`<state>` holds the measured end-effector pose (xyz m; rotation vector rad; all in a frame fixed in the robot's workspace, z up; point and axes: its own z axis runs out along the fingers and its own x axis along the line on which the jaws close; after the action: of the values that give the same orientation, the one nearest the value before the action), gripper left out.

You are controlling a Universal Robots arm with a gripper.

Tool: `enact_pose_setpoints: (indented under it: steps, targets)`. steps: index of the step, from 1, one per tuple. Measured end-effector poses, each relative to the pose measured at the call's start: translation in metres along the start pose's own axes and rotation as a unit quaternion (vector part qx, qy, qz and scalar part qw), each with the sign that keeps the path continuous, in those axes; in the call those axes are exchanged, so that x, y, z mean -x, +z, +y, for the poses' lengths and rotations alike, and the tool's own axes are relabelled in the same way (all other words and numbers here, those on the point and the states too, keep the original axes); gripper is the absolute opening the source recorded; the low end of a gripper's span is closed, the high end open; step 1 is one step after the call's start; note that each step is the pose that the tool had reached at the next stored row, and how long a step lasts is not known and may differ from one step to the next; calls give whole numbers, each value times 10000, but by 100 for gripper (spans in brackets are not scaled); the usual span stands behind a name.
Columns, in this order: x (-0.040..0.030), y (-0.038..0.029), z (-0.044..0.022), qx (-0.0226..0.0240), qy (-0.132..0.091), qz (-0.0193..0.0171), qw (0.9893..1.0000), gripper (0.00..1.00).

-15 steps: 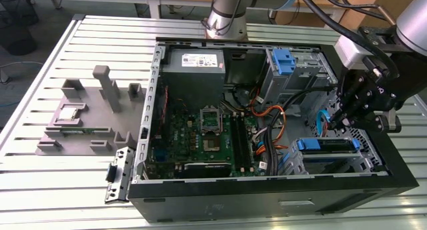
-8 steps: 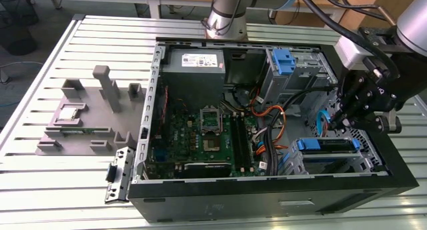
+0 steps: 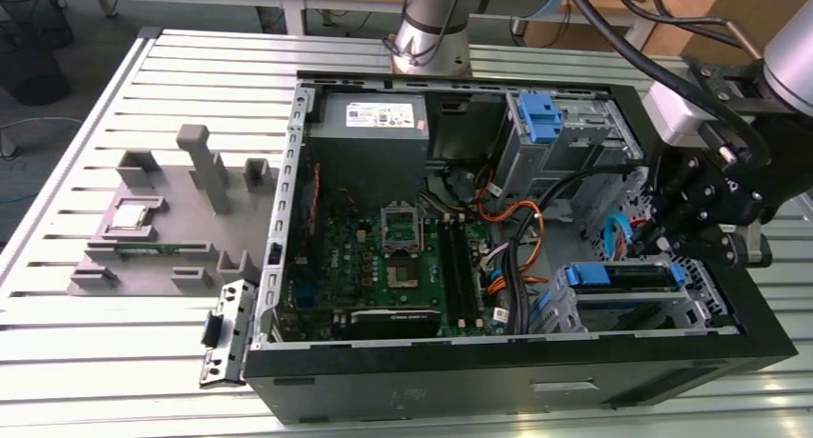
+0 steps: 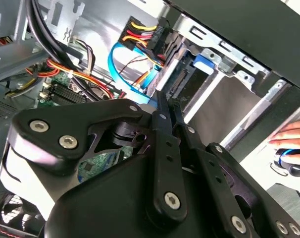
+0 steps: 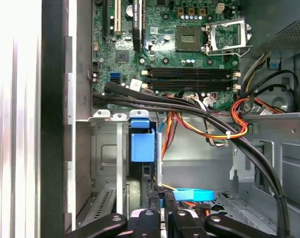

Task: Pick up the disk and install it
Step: 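Insert the first disk wire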

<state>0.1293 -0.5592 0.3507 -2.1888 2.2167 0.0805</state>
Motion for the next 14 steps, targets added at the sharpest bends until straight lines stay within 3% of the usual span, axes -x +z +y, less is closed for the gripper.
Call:
enact_pose_setpoints:
  steps: [5, 10, 14]
  targets:
    - [-48, 29, -1, -20, -4, -22, 10000, 16]
    - [-51, 54, 0, -89, -45, -72, 9999, 16]
    - [-67, 77, 9, -141, -62, -77, 9999, 16]
